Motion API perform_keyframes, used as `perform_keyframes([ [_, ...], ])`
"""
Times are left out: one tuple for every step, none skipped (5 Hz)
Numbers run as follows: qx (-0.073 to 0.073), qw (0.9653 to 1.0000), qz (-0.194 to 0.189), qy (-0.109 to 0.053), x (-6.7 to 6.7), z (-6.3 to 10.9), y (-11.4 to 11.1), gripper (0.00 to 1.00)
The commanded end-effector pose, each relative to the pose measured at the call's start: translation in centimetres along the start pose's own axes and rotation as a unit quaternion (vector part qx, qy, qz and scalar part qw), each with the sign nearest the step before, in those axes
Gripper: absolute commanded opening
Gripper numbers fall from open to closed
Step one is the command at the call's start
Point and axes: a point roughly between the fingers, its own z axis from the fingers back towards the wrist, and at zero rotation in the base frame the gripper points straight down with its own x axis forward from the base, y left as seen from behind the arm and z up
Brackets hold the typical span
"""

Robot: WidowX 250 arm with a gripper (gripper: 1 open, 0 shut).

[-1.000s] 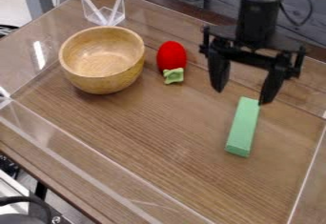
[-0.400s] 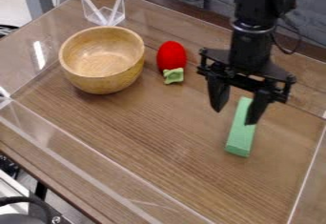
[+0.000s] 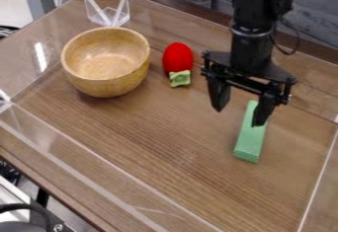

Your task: Put the green stick in the brown bowl

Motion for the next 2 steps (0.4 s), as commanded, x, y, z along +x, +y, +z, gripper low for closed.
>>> perform_keyframes([
  [-0.006, 0.9997, -0.010, -0.021, 1.0, -0.1, 0.0, 1.00],
  [-0.008, 0.9995, -0.020, -0.023, 1.4, -1.2, -0.1, 1.00],
])
